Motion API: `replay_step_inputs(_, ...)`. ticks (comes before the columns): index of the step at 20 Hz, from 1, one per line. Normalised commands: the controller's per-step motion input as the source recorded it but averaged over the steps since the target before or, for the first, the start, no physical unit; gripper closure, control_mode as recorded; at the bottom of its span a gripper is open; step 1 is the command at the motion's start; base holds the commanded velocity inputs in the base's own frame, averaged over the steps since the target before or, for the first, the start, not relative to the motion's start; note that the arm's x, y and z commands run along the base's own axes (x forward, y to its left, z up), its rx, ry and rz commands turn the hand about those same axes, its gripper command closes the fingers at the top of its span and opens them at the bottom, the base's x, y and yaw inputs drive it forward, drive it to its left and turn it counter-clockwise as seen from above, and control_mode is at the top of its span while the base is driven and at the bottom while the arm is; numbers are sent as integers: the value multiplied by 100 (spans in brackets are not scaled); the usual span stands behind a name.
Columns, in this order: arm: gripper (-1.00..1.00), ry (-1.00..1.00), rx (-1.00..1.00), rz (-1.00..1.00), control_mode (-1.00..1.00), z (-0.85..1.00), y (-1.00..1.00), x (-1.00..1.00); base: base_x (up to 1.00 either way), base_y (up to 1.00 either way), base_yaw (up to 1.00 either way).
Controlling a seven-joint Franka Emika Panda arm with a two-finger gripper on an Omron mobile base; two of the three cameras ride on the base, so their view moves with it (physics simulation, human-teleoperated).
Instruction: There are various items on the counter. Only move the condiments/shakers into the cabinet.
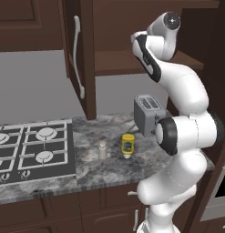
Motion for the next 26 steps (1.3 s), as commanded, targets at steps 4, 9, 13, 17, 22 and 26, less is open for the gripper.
replay_step_inputs(4, -100, 0, -1, 0, -100, -8, 0, 41, 0, 0, 0)
replay_step_inputs(9, -100, 0, -3, 0, -100, -16, 0, 50, 0, 0, 0)
replay_step_inputs(13, -100, 0, -1, 0, -100, -5, 0, 13, 0, 0, 0)
replay_step_inputs(17, -100, -1, 0, 0, -100, 0, 0, 0, 0, 0, 0)
replay_step_inputs(22, -100, -13, 0, -3, -100, 0, 0, -70, 0, 0, 0)
replay_step_inputs(26, -100, -22, 0, -8, -100, -7, 0, -100, 0, 0, 0)
